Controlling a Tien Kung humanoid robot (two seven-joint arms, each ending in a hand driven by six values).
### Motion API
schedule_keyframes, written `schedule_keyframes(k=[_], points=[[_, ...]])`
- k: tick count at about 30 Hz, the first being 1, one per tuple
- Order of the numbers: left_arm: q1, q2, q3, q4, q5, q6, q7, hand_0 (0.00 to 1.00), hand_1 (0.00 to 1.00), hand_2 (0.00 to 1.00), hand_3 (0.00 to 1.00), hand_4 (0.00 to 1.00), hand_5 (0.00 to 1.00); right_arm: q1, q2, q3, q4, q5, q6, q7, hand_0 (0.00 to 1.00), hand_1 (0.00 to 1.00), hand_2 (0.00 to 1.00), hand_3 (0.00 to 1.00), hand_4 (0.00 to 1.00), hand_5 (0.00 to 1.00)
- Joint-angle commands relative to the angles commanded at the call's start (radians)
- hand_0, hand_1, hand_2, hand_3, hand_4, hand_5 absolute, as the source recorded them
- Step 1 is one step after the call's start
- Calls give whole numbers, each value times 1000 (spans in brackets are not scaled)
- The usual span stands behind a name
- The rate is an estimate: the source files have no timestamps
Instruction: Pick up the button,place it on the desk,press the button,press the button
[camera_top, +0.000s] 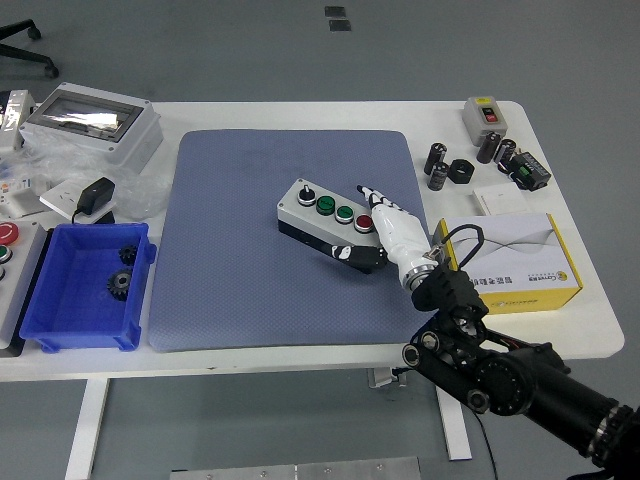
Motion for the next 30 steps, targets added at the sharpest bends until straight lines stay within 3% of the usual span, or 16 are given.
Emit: schedule_keyframes(k=[2, 3, 8, 9, 14, 15, 20, 21, 23, 26, 27, 30], points=[[0, 0, -1, 1, 1, 0, -1, 647, 571, 511, 578, 484, 30, 1, 0, -3, -2, -6, -3, -4, 473, 761, 909, 998, 981, 349], [0, 0, -1, 1, 2, -1, -3, 647, 570, 511, 578, 485, 29, 1, 0, -5, -3, -9, -5, -6, 271, 568, 699, 942, 803, 136], [0, 1, -9, 7, 14, -3, -16, 647, 570, 511, 578, 485, 29, 5, 2, -20, -9, -31, -1, -20, 271, 568, 699, 942, 803, 136], [0, 1, -10, 9, 17, -4, -20, 647, 570, 511, 578, 484, 27, 6, 2, -23, -11, -36, 2, -22, 188, 443, 517, 721, 677, 113], [-1, 0, -12, 18, 23, -6, -39, 647, 570, 511, 578, 484, 27, 9, 3, -35, -18, -63, 6, -31, 188, 443, 517, 721, 677, 113], [-1, 0, -12, 19, 24, -7, -41, 647, 570, 512, 577, 485, 23, 10, 3, -34, -18, -69, 5, -32, 127, 378, 420, 528, 456, 177], [0, 1, -11, 23, 25, -7, -50, 647, 570, 512, 577, 485, 23, 9, 1, -23, -11, -103, -7, -31, 127, 378, 420, 528, 456, 177], [0, 1, -11, 24, 25, -7, -51, 648, 569, 512, 576, 484, 22, 9, 0, -22, -10, -106, -8, -30, 123, 369, 408, 511, 405, 48], [1, 1, -11, 24, 25, -7, -52, 648, 569, 512, 576, 484, 22, 8, -2, -22, -6, -109, -14, -19, 123, 369, 408, 511, 405, 48], [2, 0, -11, 25, 25, -7, -54, 648, 569, 512, 576, 484, 22, 4, -12, -15, 10, -97, -49, 45, 123, 369, 408, 511, 405, 48], [2, 0, -11, 25, 25, -6, -54, 647, 571, 513, 576, 484, 19, 3, -17, -13, 17, -92, -57, 64, 107, 349, 372, 448, 222, 2], [3, -1, -11, 26, 23, -6, -56, 647, 571, 513, 576, 484, 19, -2, -43, -4, 54, -57, -75, 135, 107, 349, 372, 448, 222, 2]])
